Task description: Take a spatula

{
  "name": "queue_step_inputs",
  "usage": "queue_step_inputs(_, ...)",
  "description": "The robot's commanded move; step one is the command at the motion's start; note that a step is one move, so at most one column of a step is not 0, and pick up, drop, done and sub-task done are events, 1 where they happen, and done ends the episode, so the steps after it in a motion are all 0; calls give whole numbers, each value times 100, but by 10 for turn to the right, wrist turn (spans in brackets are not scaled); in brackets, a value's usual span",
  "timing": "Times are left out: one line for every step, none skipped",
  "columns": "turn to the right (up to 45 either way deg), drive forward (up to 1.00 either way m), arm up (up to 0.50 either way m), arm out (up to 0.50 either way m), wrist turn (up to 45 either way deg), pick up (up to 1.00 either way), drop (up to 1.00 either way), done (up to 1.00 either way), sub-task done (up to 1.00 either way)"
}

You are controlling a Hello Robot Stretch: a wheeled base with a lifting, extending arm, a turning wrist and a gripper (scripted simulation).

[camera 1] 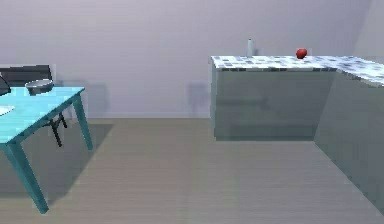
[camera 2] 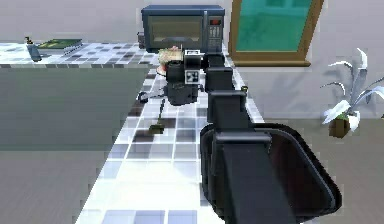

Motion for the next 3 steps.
queue_step_inputs(0, 0, -14, 0, 0, 0, 0, 0, 0)
queue_step_inputs(0, 0, 0, 0, 0, 100, 0, 0, 0)
queue_step_inputs(0, 0, 10, 0, 0, 0, 0, 0, 0)
